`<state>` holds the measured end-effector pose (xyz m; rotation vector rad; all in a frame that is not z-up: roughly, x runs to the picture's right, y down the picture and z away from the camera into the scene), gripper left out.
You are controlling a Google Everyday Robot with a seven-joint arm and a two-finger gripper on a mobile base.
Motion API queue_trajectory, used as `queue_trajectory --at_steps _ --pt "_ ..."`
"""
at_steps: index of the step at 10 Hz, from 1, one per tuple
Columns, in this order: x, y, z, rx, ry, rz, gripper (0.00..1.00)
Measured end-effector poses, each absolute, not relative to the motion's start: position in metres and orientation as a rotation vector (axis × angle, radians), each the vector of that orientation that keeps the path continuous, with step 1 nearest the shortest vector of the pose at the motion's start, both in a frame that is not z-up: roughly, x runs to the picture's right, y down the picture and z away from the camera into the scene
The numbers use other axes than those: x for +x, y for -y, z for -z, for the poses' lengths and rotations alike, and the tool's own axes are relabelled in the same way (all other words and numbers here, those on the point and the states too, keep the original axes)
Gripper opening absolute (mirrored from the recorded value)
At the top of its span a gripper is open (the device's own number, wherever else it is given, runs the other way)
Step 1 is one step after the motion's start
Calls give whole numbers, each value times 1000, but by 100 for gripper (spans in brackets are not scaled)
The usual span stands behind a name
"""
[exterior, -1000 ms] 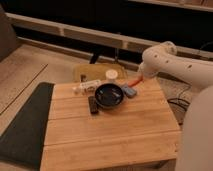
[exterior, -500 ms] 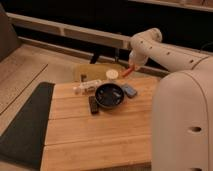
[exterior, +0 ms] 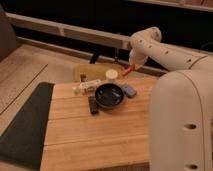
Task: Place the pepper in the ceramic cup
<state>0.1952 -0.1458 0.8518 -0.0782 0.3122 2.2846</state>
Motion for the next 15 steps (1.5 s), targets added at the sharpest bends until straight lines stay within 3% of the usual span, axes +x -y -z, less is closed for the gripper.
queue_trajectory --at_steps 4,10,15 --pt "219 175 -879 14 -359 -2216 0" --pt "158 180 -935 -116 -403 -2073 0" --pt "118 154 -967 -201 -477 -1934 0"
